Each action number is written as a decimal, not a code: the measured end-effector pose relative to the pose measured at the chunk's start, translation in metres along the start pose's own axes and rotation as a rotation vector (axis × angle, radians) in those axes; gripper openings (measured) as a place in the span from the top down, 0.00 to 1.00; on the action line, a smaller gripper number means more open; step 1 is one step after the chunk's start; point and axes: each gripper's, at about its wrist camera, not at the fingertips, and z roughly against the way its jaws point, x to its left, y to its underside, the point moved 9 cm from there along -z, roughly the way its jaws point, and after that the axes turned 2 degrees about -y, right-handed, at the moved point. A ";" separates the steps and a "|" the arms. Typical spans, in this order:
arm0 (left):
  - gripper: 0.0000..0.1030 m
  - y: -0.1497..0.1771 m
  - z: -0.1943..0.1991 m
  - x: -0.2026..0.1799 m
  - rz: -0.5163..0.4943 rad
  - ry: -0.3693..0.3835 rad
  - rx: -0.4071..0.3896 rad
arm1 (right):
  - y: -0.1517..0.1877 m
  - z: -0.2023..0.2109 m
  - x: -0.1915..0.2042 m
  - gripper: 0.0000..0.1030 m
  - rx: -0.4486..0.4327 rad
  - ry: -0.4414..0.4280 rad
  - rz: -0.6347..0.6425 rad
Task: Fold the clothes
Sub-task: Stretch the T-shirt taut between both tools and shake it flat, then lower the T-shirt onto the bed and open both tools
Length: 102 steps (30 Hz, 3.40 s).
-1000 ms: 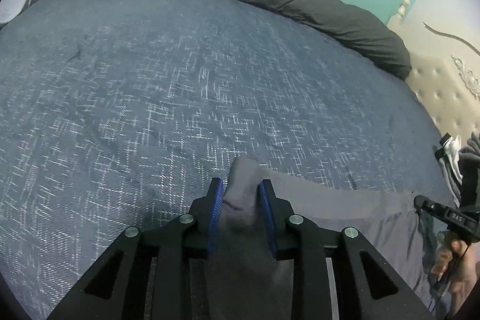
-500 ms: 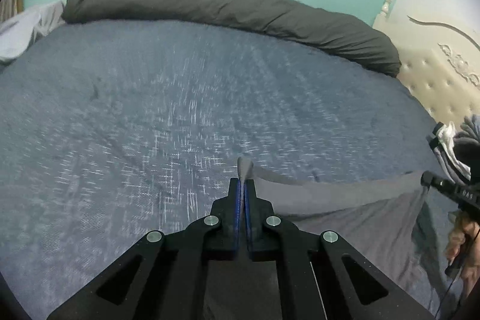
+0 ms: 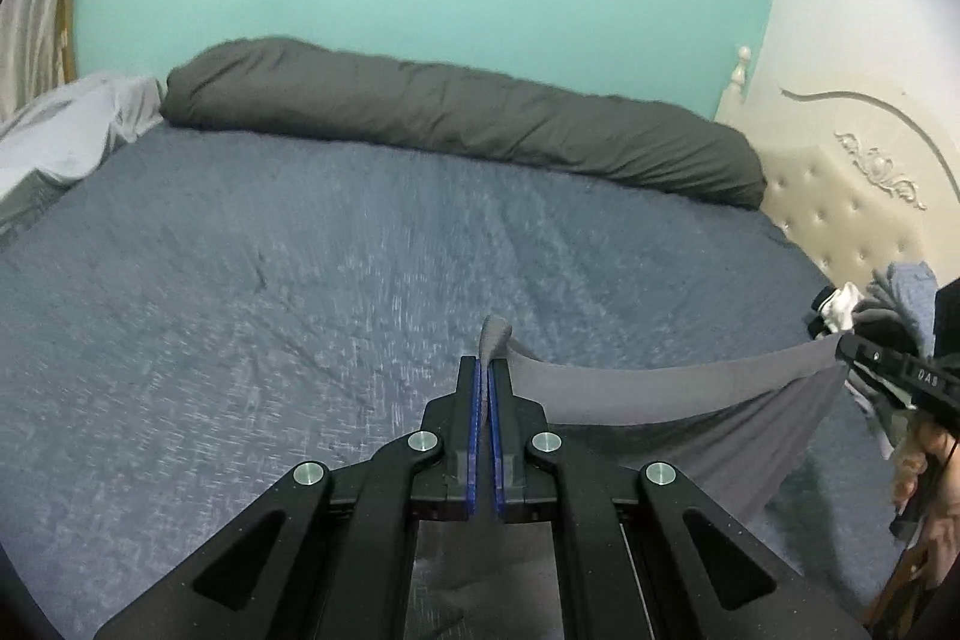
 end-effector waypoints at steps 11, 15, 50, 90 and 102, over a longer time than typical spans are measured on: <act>0.98 -0.026 0.103 -0.025 -0.041 0.028 -0.132 | -0.026 0.091 0.056 0.96 -0.078 -0.028 0.096; 0.98 -0.032 0.126 -0.029 -0.043 0.049 -0.149 | -0.028 0.114 0.067 0.96 -0.082 -0.037 0.114; 0.98 0.036 -0.196 0.033 -0.034 -0.089 0.248 | 0.024 -0.147 -0.089 0.96 0.273 0.141 0.076; 0.64 0.158 -0.111 0.088 0.199 -0.101 0.326 | 0.156 -0.019 -0.132 0.60 0.230 0.168 -0.391; 0.64 0.187 -0.094 0.077 0.181 -0.078 0.341 | 0.180 0.001 -0.123 0.57 0.209 0.145 -0.416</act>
